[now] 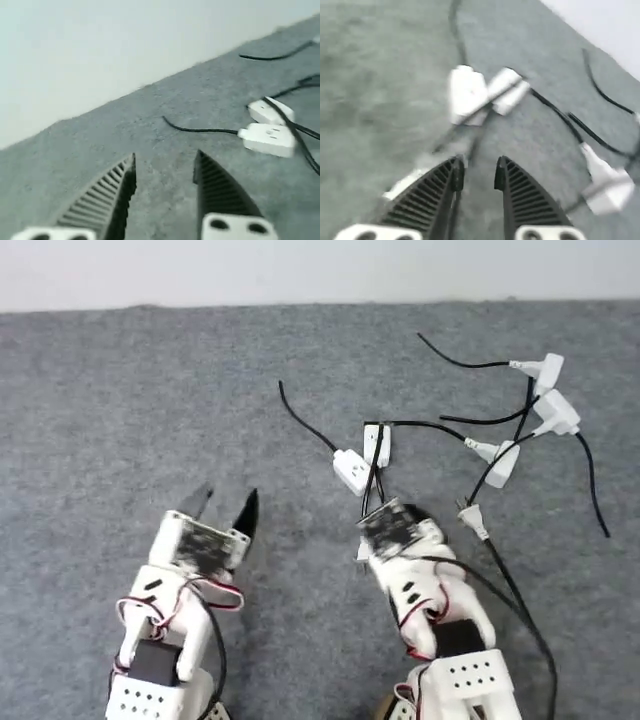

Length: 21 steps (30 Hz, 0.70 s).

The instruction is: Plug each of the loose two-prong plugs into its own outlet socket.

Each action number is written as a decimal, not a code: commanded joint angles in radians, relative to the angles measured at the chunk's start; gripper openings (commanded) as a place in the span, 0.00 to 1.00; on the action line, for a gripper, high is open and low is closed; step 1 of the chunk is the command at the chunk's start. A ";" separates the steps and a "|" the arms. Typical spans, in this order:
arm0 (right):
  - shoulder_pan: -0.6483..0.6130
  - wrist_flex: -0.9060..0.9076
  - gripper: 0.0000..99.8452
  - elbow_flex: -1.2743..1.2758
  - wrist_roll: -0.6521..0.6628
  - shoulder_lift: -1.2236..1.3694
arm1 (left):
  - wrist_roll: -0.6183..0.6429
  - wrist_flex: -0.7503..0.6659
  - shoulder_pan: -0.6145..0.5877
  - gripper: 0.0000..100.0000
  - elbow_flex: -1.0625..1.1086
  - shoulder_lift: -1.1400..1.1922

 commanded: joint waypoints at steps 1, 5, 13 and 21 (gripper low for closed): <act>0.044 -0.008 0.00 -0.069 -0.034 -0.013 | -0.064 0.023 0.074 0.01 -0.010 0.003; -0.038 -0.004 0.04 -0.040 0.020 -0.012 | -0.020 0.000 0.003 0.07 -0.016 0.000; -0.097 -0.007 0.11 -0.017 0.021 -0.013 | 0.110 -0.069 -0.115 0.20 -0.019 0.008; -0.062 0.002 0.10 -0.038 0.017 -0.013 | -0.195 0.091 0.183 0.18 -0.010 0.009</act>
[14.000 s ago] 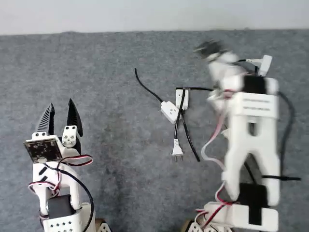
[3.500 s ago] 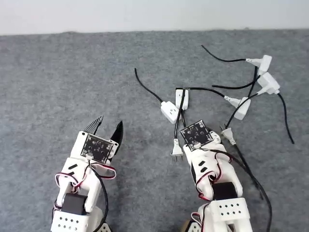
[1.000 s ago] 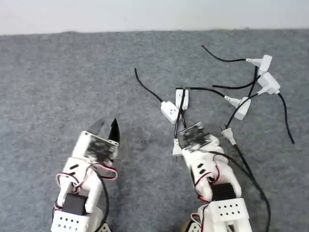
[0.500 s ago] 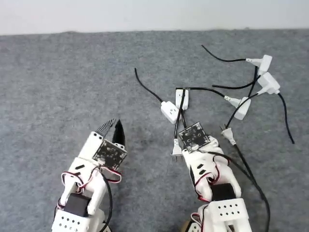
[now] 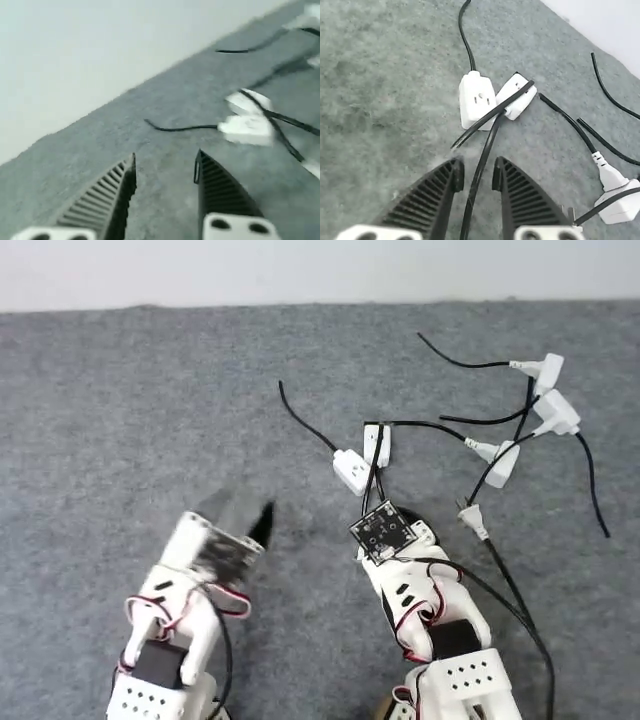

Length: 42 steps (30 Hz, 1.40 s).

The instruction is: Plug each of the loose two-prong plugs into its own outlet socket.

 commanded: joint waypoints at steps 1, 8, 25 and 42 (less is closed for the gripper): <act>0.033 0.001 0.10 -0.038 0.005 -0.013 | -0.124 0.068 0.121 0.18 -0.010 0.008; 0.035 -0.007 0.10 -0.038 0.005 -0.013 | 0.242 -0.011 -0.276 0.18 -0.099 -0.002; 0.030 -0.008 0.10 -0.037 0.005 -0.013 | 0.407 -0.313 -0.937 0.18 -0.328 0.051; 0.030 -0.010 0.11 -0.034 0.003 -0.013 | 0.381 -0.396 -0.931 0.18 -0.977 1.361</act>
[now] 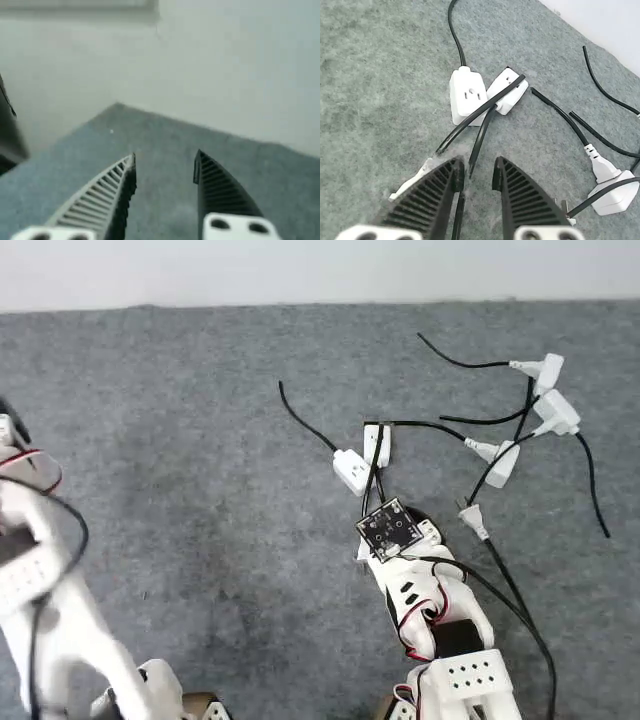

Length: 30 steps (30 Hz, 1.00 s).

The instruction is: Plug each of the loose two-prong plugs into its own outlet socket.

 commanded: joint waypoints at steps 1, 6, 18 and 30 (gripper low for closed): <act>-0.007 -0.010 0.11 -0.034 0.003 -0.013 | -0.005 -0.072 0.006 0.18 -0.041 0.106; -0.007 -0.010 0.11 -0.032 0.003 -0.013 | 0.038 -0.035 0.003 0.18 0.018 -0.040; -0.007 -0.010 0.11 -0.032 0.003 -0.013 | -0.040 0.204 0.161 0.18 0.467 -1.031; -0.007 0.156 0.11 -0.146 -0.055 -0.002 | -0.278 0.362 0.658 0.18 0.777 -1.221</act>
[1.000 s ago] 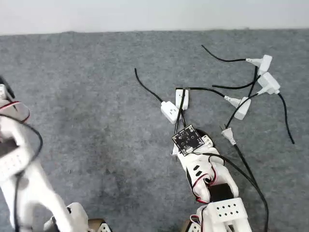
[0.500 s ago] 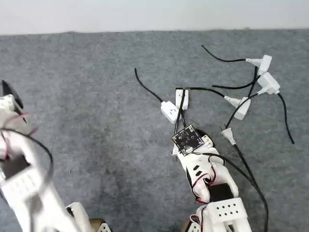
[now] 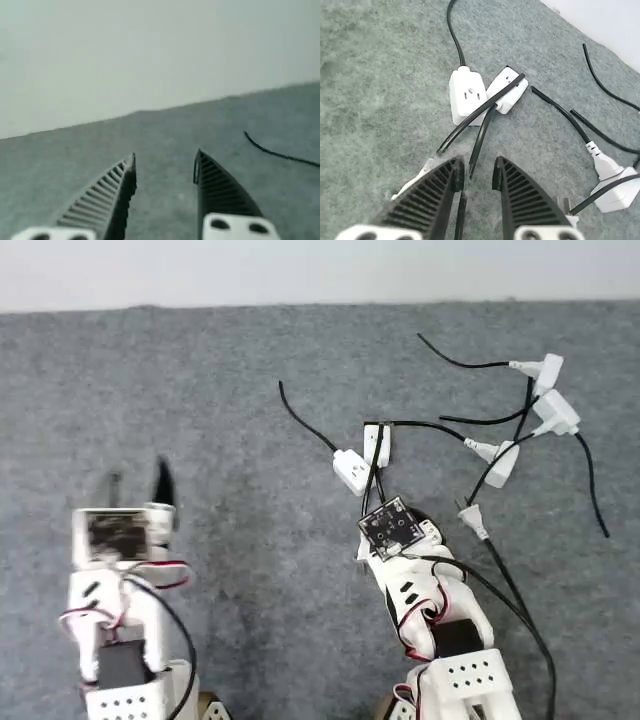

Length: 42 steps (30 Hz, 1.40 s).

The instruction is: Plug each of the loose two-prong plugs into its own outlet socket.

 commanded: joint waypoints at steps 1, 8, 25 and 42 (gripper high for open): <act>-0.015 0.168 0.11 -0.163 -0.021 -0.004 | -0.112 0.003 0.175 0.18 0.045 -0.017; -0.048 0.325 0.11 -0.296 -0.017 0.002 | -0.238 0.003 0.345 0.18 0.153 -0.017; -0.073 0.417 0.11 -1.111 0.012 1.147 | -0.241 0.008 0.368 0.18 0.162 -0.017; -0.113 0.450 0.11 -1.476 0.091 1.629 | -0.269 0.005 0.370 0.18 0.162 -0.017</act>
